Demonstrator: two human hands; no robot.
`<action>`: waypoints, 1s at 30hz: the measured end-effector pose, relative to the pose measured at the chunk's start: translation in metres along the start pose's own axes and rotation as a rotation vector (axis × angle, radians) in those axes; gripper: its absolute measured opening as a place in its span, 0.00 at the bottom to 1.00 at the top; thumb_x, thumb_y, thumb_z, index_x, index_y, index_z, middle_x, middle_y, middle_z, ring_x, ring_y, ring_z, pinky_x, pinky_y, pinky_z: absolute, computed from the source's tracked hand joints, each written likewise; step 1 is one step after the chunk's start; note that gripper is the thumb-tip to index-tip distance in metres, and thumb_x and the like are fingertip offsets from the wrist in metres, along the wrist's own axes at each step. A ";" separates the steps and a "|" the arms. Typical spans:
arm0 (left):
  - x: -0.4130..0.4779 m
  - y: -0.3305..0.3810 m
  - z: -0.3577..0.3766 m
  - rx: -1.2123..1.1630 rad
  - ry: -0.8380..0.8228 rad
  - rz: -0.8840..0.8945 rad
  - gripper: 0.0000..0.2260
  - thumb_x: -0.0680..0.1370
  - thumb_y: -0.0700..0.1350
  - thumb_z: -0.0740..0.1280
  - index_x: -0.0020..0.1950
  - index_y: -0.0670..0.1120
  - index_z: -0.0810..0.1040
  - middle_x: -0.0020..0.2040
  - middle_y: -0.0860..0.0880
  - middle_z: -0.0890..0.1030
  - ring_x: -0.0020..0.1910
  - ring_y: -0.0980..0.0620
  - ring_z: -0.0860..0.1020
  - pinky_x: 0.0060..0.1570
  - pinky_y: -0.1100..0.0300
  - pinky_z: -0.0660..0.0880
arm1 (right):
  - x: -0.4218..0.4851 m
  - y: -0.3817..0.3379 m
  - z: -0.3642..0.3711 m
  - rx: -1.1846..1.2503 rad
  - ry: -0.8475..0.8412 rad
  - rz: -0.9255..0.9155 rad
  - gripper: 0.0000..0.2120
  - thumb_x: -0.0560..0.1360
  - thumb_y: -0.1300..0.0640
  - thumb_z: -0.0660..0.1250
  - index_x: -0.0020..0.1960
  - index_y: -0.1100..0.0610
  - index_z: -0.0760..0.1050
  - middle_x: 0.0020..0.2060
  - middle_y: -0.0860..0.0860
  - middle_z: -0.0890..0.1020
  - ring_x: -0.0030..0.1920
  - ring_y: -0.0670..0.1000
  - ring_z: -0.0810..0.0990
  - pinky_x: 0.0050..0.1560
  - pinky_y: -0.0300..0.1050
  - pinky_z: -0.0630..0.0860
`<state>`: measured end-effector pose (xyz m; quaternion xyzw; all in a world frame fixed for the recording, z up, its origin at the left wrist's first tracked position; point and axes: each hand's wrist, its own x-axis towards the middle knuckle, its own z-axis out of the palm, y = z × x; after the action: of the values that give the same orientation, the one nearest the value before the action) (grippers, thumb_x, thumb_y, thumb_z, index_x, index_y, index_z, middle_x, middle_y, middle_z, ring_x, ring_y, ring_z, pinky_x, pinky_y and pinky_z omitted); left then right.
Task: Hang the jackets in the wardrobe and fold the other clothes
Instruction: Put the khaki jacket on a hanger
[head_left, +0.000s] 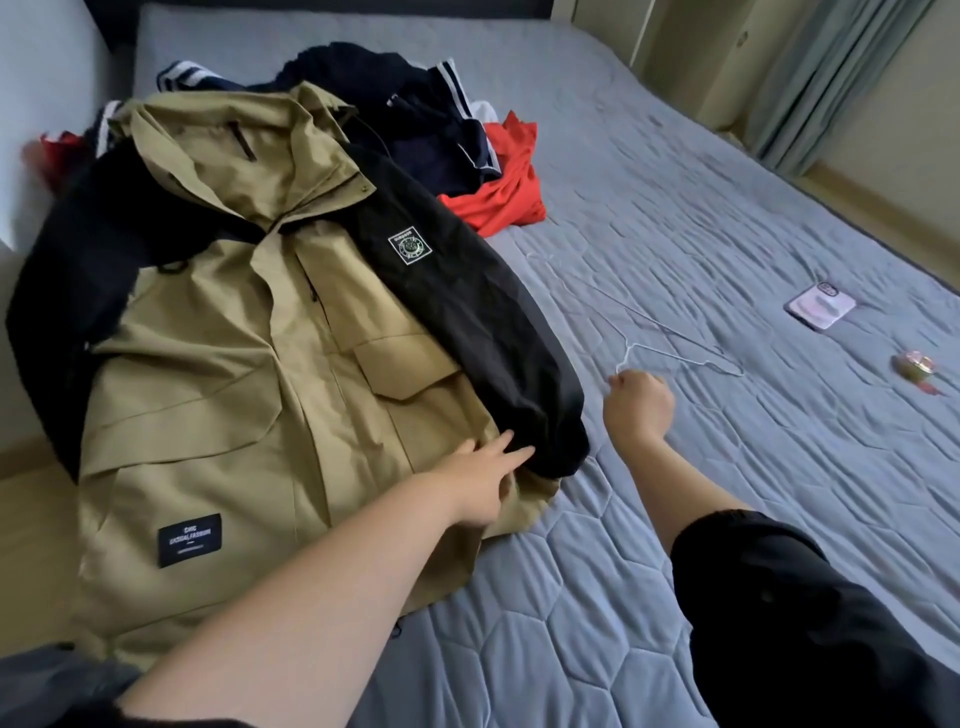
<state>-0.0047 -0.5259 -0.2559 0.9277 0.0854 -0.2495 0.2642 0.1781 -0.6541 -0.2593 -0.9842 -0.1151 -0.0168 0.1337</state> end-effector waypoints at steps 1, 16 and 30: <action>-0.002 -0.007 0.002 -0.040 0.004 0.009 0.35 0.75 0.35 0.55 0.77 0.58 0.47 0.78 0.54 0.44 0.76 0.44 0.50 0.72 0.57 0.54 | -0.002 -0.010 -0.006 0.015 0.087 -0.054 0.11 0.78 0.63 0.57 0.37 0.60 0.71 0.40 0.60 0.81 0.46 0.59 0.75 0.40 0.47 0.61; -0.113 -0.116 -0.020 0.114 1.159 -0.222 0.28 0.66 0.29 0.66 0.65 0.39 0.71 0.67 0.34 0.70 0.65 0.34 0.70 0.63 0.42 0.69 | -0.109 -0.181 -0.043 0.178 0.450 -1.225 0.11 0.57 0.70 0.75 0.30 0.59 0.74 0.25 0.53 0.73 0.29 0.55 0.73 0.32 0.45 0.66; -0.159 -0.180 -0.043 -0.064 1.051 -0.516 0.27 0.78 0.50 0.65 0.75 0.50 0.61 0.75 0.50 0.61 0.76 0.47 0.51 0.72 0.42 0.51 | -0.152 -0.258 -0.080 0.734 0.334 -1.338 0.11 0.72 0.72 0.62 0.34 0.62 0.69 0.31 0.56 0.70 0.36 0.52 0.63 0.39 0.38 0.58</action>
<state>-0.1762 -0.3546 -0.2244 0.8677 0.4357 0.1903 0.1452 -0.0297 -0.4669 -0.1252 -0.5826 -0.6608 -0.2024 0.4278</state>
